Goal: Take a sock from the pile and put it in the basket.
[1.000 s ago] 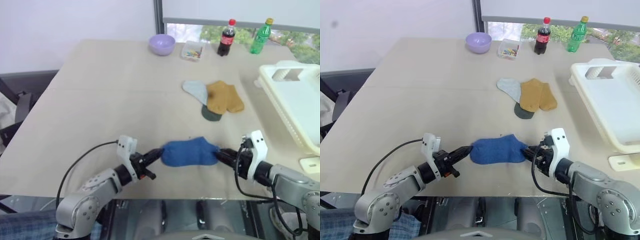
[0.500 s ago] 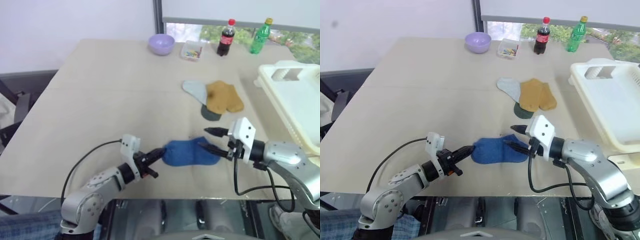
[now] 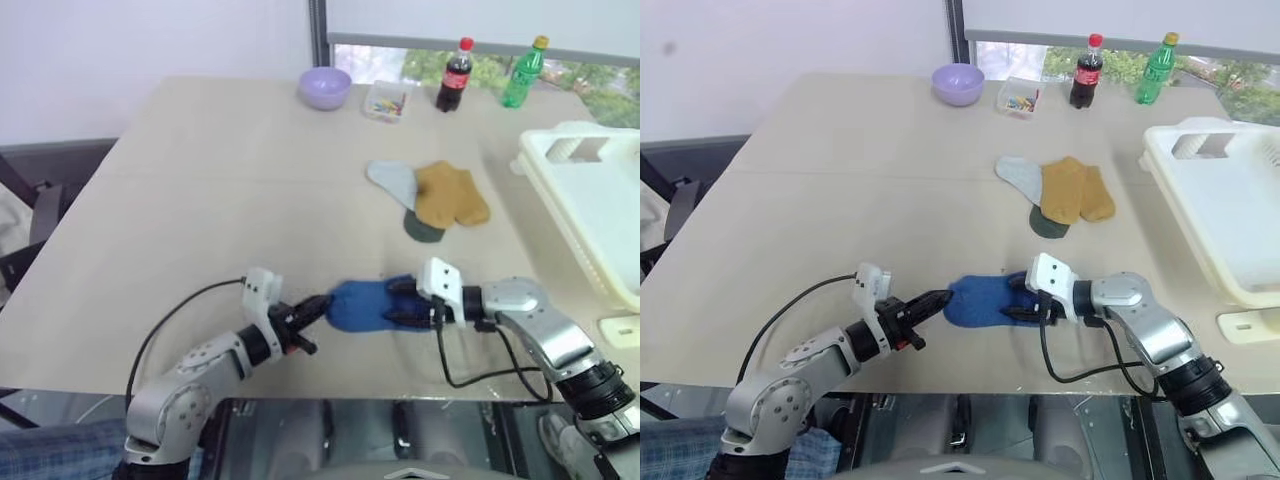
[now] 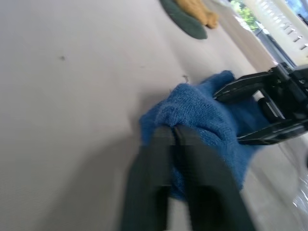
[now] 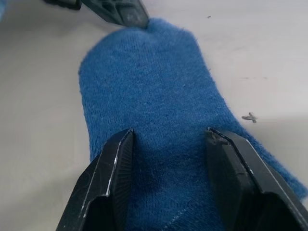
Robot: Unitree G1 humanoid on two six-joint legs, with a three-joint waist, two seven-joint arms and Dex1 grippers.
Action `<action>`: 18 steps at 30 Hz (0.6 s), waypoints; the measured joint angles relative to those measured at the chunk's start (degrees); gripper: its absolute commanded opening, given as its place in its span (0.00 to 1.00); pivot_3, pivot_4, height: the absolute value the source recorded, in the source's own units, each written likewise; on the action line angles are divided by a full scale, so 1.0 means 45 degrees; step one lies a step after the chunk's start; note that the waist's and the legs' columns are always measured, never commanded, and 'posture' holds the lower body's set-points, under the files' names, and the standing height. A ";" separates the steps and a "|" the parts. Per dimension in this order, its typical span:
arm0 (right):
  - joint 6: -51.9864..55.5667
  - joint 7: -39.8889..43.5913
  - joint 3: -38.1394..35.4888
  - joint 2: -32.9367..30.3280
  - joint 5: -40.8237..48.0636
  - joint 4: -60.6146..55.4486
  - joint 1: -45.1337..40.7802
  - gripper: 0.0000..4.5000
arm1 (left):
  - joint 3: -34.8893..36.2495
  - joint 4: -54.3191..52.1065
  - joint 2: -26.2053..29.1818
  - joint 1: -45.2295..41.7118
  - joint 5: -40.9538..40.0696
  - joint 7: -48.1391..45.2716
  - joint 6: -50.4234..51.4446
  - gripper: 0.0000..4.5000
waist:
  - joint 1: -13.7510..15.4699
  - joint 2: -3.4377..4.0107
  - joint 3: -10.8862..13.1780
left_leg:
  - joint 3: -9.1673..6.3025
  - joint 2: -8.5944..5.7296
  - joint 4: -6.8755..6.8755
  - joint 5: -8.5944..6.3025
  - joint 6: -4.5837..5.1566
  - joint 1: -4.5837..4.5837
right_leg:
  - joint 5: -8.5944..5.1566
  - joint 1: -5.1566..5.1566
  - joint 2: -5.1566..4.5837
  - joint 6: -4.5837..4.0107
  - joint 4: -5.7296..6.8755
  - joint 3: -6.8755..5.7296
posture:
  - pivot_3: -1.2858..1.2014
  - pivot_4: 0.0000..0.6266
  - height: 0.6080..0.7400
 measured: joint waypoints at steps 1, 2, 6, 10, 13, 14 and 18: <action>-0.0002 0.0011 0.0007 0.0000 -0.0038 0.0000 -0.0009 0.54 | -0.0020 -0.0008 -0.0019 0.0029 -0.0003 0.0000 -0.0007 0.40 | 0.0003 -0.0001 -0.0001 | -0.0001 0.0000 0.0000 0.0000 0.0000 0.0004 | 0.0000 0.0006 0.0000 0.0000 0.0000 -0.0001 | 0.52 0.24 0.93; -0.0006 0.0027 0.0008 0.0000 -0.0112 -0.0001 -0.0010 0.54 | -0.0012 -0.0005 -0.0098 0.0055 -0.0010 0.0089 -0.0004 0.49 | 0.0005 -0.0006 -0.0004 | -0.0005 0.0000 0.0001 0.0000 0.0000 0.0006 | 0.0000 0.0009 0.0000 0.0000 0.0000 -0.0002 | 0.52 0.24 0.93; -0.0059 0.0015 0.0023 0.0010 -0.0344 -0.0015 0.0000 0.54 | 0.0399 0.0189 -0.0258 -0.0156 -0.0461 0.0059 0.0031 0.69 | 0.0027 -0.0013 -0.0012 | -0.0016 0.0002 0.0007 0.0001 0.0000 0.0026 | 0.0000 0.0032 0.0000 0.0001 0.0003 -0.0012 | 0.52 0.24 0.93; -0.0059 -0.0004 0.0016 0.0033 -0.0478 -0.0046 0.0033 0.54 | 0.1146 0.0920 -0.0094 -0.0989 -0.1639 -0.0346 0.0523 0.69 | 0.0034 -0.0017 -0.0028 | -0.0030 0.0002 0.0012 0.0001 0.0000 0.0031 | -0.0001 0.0043 0.0001 0.0002 0.0003 -0.0025 | 0.52 0.24 0.93; -0.0036 -0.0014 0.0010 0.0054 -0.0539 -0.0063 0.0063 0.54 | 0.0923 0.1633 0.0301 -0.1562 -0.1611 -0.0466 0.0989 0.69 | 0.0028 -0.0020 -0.0036 | -0.0031 -0.0001 0.0011 0.0001 -0.0001 0.0033 | 0.0000 0.0054 0.0003 0.0001 0.0001 -0.0027 | 0.52 0.24 0.93; -0.0027 -0.0019 -0.0001 0.0054 -0.0555 -0.0062 0.0061 0.54 | 0.0635 0.1868 0.0351 -0.1757 -0.1417 -0.0413 0.1138 0.69 | 0.0031 -0.0020 -0.0036 | -0.0030 -0.0006 0.0012 0.0001 -0.0001 0.0038 | 0.0000 0.0064 0.0003 0.0001 -0.0001 -0.0027 | 0.52 0.24 0.93; 0.0010 -0.0079 0.0001 0.0078 -0.0661 -0.0078 0.0092 0.54 | -0.0574 0.2178 0.0366 -0.2607 -0.0444 -0.0304 0.1232 0.69 | 0.0073 -0.0036 -0.0087 | -0.0032 -0.0007 0.0013 0.0001 -0.0002 0.0079 | -0.0001 0.0113 -0.0002 0.0001 -0.0006 -0.0040 | 0.52 0.24 0.93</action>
